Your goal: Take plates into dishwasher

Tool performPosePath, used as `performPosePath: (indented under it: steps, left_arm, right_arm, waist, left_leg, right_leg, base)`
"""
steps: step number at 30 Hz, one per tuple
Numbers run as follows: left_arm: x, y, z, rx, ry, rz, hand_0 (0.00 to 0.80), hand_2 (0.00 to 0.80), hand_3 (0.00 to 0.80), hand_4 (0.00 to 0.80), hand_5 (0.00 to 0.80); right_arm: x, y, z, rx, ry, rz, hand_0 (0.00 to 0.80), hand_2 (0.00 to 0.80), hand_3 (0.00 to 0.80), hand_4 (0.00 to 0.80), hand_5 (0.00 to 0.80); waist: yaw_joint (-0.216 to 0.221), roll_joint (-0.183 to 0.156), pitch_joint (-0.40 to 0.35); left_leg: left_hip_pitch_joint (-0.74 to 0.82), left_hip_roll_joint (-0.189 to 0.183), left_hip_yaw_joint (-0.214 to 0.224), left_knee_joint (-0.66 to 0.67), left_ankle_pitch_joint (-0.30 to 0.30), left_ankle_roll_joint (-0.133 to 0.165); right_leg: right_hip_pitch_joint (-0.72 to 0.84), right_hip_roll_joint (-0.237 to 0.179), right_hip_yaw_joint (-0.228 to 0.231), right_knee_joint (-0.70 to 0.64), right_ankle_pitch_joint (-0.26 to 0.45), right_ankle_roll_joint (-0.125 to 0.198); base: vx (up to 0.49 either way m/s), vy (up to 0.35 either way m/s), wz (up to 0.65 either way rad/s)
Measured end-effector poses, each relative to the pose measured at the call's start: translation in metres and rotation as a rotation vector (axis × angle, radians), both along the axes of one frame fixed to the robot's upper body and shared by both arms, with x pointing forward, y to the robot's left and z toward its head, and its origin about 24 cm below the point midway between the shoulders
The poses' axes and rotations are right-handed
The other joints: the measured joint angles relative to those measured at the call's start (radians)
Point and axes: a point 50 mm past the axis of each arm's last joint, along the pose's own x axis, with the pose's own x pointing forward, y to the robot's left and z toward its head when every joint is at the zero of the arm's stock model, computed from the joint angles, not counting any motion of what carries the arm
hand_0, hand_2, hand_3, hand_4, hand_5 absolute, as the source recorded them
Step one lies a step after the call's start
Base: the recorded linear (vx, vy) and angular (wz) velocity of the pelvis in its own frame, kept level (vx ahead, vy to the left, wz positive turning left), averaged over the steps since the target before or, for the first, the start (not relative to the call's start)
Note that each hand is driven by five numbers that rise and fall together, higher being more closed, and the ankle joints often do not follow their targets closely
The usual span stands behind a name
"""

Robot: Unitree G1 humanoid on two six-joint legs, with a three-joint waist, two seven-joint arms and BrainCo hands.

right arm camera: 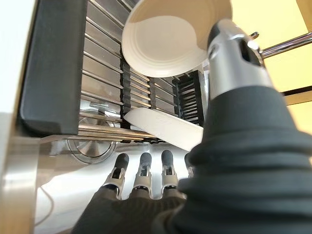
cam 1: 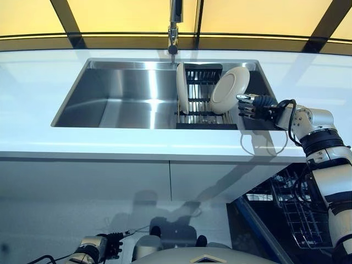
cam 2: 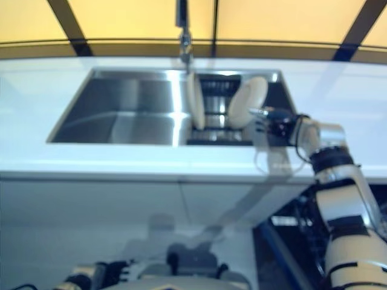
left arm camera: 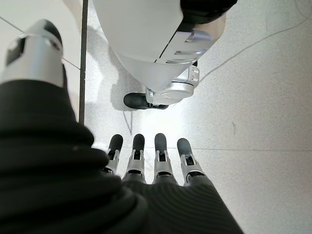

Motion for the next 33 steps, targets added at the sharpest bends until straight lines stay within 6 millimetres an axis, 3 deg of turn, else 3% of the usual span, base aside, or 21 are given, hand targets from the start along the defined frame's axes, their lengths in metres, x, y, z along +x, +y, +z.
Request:
performPosePath:
  steps: [12, 19, 20, 22, 33]
  left_arm:
    - [-0.001, 0.0, 0.0, 0.002, 0.007, 0.003, 0.0, 0.0, 0.0, 0.0, 0.0]
    - [-0.001, 0.0, 0.0, 0.015, 0.026, 0.018, 0.0, 0.0, 0.0, 0.0, 0.0]
    - [-0.002, 0.0, 0.0, 0.016, 0.033, 0.025, 0.0, 0.0, 0.0, 0.0, 0.0]
    - [-0.002, -0.001, 0.0, 0.007, 0.033, 0.055, 0.0, 0.0, 0.0, 0.0, 0.0]
    - [0.006, -0.004, 0.001, -0.016, 0.007, 0.112, 0.0, 0.0, 0.0, 0.0, 0.0]
  right_arm:
    - [0.005, 0.004, 0.013, -0.02, -0.037, 0.007, 0.0, 0.0, 0.0, 0.0, 0.0]
    - [0.007, -0.007, 0.018, -0.21, -0.015, -0.011, 0.0, 0.0, 0.0, 0.0, 0.0]
    - [0.009, -0.009, 0.021, -0.269, -0.01, -0.013, 0.141, 0.141, 0.141, 0.141, 0.141]
    - [0.012, -0.011, 0.03, -0.38, -0.013, -0.015, 0.8, 0.8, 0.8, 0.8, 0.8]
    - [0.021, -0.017, 0.075, -0.556, -0.129, -0.133, 0.8, 0.8, 0.8, 0.8, 0.8]
  waist:
    - [0.007, -0.005, 0.003]
    - [0.034, -0.002, 0.014]
    - [0.035, -0.001, 0.017]
    - [0.04, 0.003, 0.024]
    - [0.069, 0.029, 0.075]
  left_leg:
    - [0.0, -0.001, -0.004, 0.0, 0.0, 0.0]
    - [-0.01, -0.003, -0.022, 0.001, 0.001, 0.001]
    - [-0.018, -0.003, -0.027, 0.002, 0.004, 0.001]
    - [-0.041, -0.004, -0.031, 0.005, 0.01, 0.0]
    - [-0.086, -0.007, -0.06, 0.006, 0.028, -0.002]
  right_leg:
    - [0.003, 0.0, -0.004, 0.0, 0.0, 0.0]
    - [0.002, -0.001, -0.019, 0.0, -0.002, 0.001]
    - [-0.004, -0.001, -0.024, 0.0, -0.002, 0.0]
    - [-0.025, -0.001, -0.028, 0.001, -0.001, 0.0]
    - [-0.06, -0.001, -0.045, 0.004, 0.004, -0.002]
  base:
    - [0.029, 0.007, 0.01]
    - [-0.027, 0.034, 0.06]
    - [-0.162, 0.028, 0.12]
    - [-0.165, 0.01, 0.08]
    - [-0.066, 0.019, 0.09]
